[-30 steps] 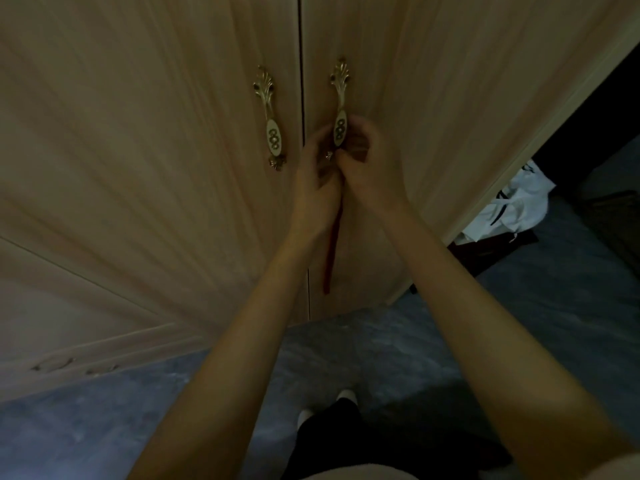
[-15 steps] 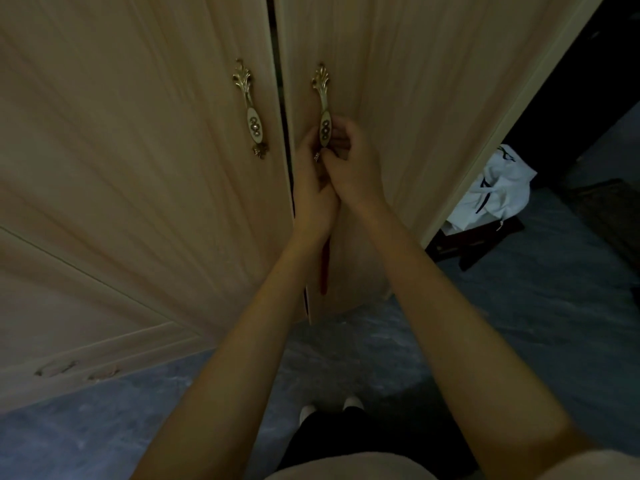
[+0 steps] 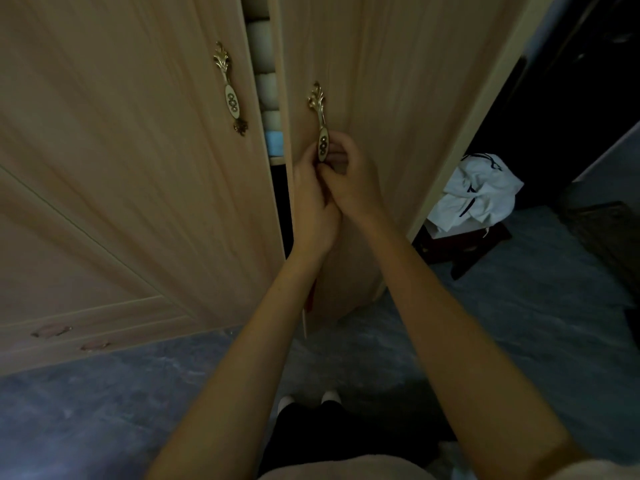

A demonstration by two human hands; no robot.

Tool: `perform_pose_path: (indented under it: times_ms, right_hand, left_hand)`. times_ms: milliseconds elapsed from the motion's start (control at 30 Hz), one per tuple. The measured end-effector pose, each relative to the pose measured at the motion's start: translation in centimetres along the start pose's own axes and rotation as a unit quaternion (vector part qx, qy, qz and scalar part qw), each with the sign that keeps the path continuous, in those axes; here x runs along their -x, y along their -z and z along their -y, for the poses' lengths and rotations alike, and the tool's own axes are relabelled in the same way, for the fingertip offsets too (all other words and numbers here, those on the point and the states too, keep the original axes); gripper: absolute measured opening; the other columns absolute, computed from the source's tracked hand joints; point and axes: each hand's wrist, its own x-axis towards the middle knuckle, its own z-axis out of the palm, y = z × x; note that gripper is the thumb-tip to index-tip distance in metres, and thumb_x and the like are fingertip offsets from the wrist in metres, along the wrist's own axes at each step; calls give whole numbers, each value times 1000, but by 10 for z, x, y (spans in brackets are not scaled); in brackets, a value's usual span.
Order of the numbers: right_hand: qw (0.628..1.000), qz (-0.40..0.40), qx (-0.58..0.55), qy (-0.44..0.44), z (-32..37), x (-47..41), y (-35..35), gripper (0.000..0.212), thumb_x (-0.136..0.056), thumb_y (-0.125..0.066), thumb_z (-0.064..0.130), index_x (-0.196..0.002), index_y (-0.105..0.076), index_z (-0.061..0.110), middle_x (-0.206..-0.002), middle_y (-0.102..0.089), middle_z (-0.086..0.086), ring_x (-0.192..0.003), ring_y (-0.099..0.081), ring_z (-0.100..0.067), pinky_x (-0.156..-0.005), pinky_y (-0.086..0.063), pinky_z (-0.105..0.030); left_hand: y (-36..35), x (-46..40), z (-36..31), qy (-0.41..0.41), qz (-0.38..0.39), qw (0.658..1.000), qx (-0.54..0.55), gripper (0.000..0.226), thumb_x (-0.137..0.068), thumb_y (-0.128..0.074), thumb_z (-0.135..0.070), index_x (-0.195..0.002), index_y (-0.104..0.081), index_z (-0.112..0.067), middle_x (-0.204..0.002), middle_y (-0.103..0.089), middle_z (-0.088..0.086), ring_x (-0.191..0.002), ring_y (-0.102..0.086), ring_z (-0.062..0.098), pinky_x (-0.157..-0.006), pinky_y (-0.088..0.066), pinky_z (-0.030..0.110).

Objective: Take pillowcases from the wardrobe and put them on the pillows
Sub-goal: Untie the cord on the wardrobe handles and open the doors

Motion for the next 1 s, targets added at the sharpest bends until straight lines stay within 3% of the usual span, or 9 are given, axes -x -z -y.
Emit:
perform_pose_path:
  times_ms: [133,233,333,433,533,700,833,1000]
  right_hand:
    - [1000,14,-1,10,2,16,17,37,-79,-56,-9,-115,-55,0,-107,-63,-17,-90,-56,-12,-74,-44,-5]
    - [1000,-6,2,2,5,26,22,33,-80,-61,-3,-113,-56,-1,-105,-64,-19,-86,-57,-14,-77,-48,-19]
    - [1000,-18,11,3,5,36,29,36,-78,-63,-2,-114,-56,1,-107,-62,-19,-87,-57,-17,-83,-50,-30]
    - [1000,-13,23,7,3,46,38,41,-78,-64,-2,-117,-54,3,-111,-59,-17,-93,-59,-20,-88,-50,-31]
    - [999,-19,28,21,1,57,48,42,-77,-64,-2,-118,-54,5,-112,-57,-17,-89,-56,-13,-86,-49,-24]
    - [997,-32,53,41,-3,76,67,48,-76,-68,6,-122,-51,9,-111,-53,-8,-89,-54,-9,-85,-49,-25]
    - [996,-56,56,50,-7,90,79,57,-72,-74,15,-123,-48,12,-107,-44,2,-81,-51,0,-74,-44,-11]
    - [986,-108,112,67,-12,107,93,71,-68,-78,27,-128,-44,10,-119,-49,-9,-102,-55,-17,-84,-46,-24]
  left_hand:
    - [-6,21,-9,-42,-2,998,-41,53,-85,-52,2,-136,-33,3,-131,-46,17,-122,-46,21,-105,-39,38]
    - [-7,42,-21,-41,-120,991,-45,37,-86,-48,3,-123,-48,0,-117,-54,11,-109,-52,17,-93,-46,40]
    - [-3,56,-28,-56,-226,971,-53,40,-80,-47,8,-119,-48,0,-115,-50,4,-110,-48,16,-98,-42,37]
    - [-1,55,-31,-7,-161,985,-55,58,-80,-48,5,-136,-33,0,-138,-39,13,-131,-34,18,-109,-26,19]
    - [-5,51,-32,29,-72,996,-32,67,-87,-54,-6,-144,-20,-3,-148,-31,11,-133,-28,10,-95,-22,-5]
    - [-14,65,-39,15,-1,1000,23,52,-87,-52,-4,-136,-35,-5,-129,-52,12,-117,-52,16,-95,-45,21]
    - [-18,81,-46,31,39,997,64,52,-84,-45,11,-133,-38,-4,-126,-54,8,-112,-54,8,-94,-45,18]
    - [-23,102,-62,33,106,993,48,65,-76,-42,20,-136,-36,-7,-113,-51,-9,-102,-49,-10,-86,-42,7]
